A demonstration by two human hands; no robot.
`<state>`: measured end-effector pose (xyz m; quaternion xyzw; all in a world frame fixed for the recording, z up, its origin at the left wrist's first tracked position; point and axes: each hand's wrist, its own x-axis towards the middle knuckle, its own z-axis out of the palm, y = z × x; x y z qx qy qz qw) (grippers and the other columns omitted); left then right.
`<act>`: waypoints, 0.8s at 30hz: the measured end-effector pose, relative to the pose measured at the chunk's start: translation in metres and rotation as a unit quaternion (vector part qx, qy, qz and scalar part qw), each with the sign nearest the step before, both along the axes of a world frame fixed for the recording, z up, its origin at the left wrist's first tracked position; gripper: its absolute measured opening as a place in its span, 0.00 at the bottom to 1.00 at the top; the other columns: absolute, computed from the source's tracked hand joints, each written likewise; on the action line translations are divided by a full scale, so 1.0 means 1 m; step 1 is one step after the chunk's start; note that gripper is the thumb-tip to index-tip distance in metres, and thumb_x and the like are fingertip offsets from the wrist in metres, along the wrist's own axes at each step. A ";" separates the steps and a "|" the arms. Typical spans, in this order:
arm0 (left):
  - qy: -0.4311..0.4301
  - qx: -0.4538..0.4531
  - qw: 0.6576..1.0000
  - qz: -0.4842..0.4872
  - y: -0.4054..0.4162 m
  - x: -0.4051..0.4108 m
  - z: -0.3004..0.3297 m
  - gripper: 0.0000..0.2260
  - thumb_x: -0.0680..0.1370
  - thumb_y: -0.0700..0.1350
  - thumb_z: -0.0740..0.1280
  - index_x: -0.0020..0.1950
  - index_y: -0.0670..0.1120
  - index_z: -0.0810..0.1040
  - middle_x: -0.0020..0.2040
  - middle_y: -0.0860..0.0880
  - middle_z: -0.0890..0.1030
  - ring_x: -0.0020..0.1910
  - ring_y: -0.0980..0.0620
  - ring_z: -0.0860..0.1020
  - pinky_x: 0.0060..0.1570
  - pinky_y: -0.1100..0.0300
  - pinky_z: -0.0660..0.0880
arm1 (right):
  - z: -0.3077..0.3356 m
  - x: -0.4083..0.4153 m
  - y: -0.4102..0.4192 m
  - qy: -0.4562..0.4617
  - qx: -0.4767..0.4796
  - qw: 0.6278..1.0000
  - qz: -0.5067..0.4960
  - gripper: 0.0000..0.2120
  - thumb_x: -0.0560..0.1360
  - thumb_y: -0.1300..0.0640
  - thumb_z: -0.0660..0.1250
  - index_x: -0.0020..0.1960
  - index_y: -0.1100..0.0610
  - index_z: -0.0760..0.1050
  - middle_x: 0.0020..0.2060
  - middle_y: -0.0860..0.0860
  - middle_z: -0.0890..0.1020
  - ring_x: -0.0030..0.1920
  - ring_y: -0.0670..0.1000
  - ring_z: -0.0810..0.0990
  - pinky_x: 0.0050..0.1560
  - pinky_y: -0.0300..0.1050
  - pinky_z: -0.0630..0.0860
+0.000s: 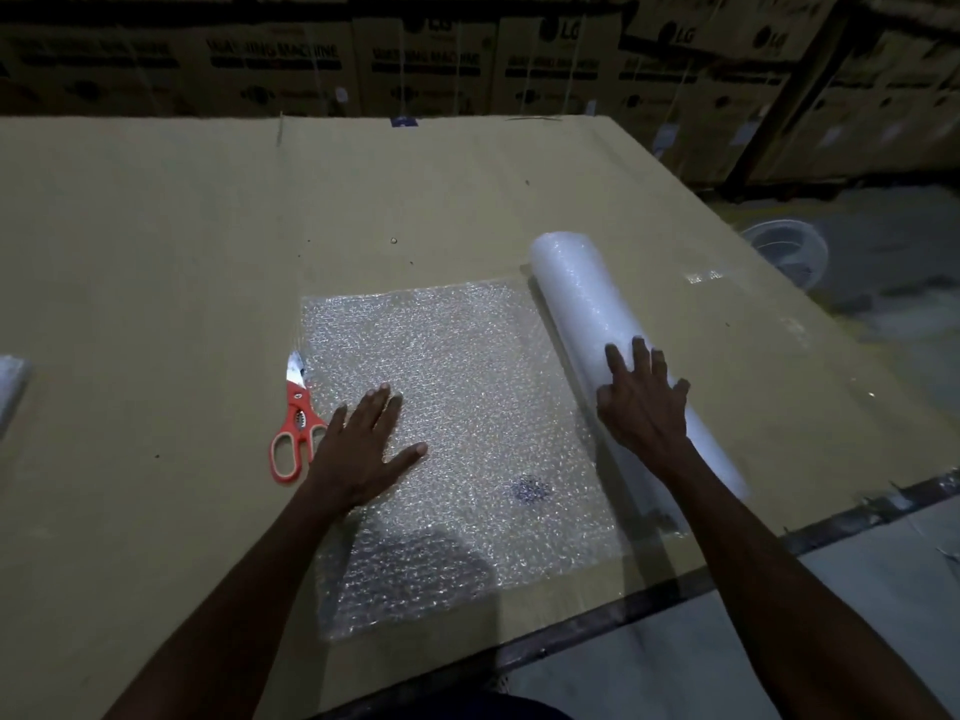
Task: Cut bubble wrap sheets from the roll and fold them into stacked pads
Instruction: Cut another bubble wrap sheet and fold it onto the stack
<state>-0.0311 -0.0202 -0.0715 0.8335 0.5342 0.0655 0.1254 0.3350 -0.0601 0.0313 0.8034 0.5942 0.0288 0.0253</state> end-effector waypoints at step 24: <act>-0.018 -0.003 0.997 0.077 -0.011 0.011 0.005 0.40 0.75 0.63 0.43 0.82 0.42 0.51 0.82 0.42 0.51 0.81 0.44 0.49 0.77 0.43 0.45 | -0.005 0.028 0.005 0.013 -0.019 0.998 0.052 0.40 0.78 0.48 0.64 0.83 0.53 0.48 0.80 0.63 0.53 0.75 0.70 0.60 0.59 0.74 0.72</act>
